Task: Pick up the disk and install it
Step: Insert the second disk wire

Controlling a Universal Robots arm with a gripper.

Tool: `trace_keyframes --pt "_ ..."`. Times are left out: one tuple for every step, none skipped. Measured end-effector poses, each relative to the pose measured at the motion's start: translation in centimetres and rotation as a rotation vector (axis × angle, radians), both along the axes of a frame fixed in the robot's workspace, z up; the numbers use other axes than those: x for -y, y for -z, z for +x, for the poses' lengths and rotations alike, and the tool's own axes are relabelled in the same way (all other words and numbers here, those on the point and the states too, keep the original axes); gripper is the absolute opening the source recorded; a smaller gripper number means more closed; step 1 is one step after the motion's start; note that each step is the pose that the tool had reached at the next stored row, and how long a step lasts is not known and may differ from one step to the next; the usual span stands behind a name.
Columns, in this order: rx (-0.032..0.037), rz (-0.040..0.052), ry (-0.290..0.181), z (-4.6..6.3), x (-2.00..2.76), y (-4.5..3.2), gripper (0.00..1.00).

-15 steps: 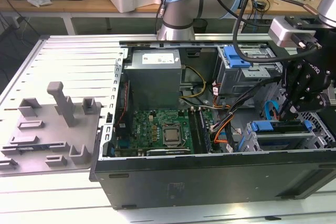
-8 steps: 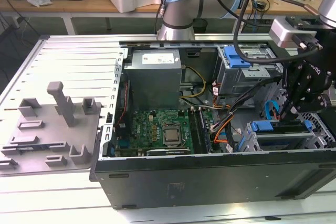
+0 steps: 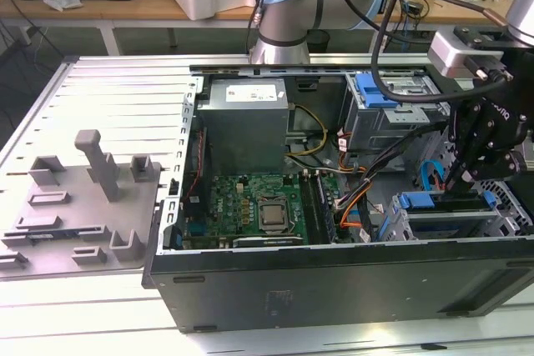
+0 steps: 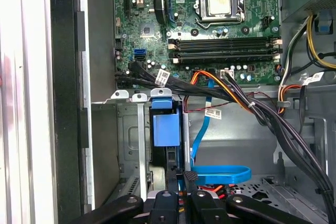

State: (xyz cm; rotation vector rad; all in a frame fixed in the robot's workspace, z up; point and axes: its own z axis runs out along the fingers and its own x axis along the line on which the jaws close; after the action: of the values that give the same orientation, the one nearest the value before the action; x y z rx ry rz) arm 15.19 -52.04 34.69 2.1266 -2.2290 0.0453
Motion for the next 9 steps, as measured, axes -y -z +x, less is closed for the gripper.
trace_keyframes --pt "0.0000 0.0000 0.000 0.00 0.00 0.01 0.16" --pt "0.0000 0.0001 0.000 0.00 0.01 0.03 0.16" --pt "0.0000 0.0001 0.000 0.00 0.01 0.06 0.16" --pt "0.0000 0.0001 0.000 0.00 0.01 0.08 0.16" --pt "0.0000 0.0000 0.000 0.00 0.01 0.08 0.16" --pt "0.0000 0.0000 0.000 0.01 0.01 0.09 0.16" --pt "0.0000 0.0001 0.000 0.02 0.01 0.10 0.16" --pt "0.0000 0.0001 0.000 0.04 0.01 0.11 0.16" --pt "0.0000 0.0000 0.000 0.05 0.01 0.11 0.16"
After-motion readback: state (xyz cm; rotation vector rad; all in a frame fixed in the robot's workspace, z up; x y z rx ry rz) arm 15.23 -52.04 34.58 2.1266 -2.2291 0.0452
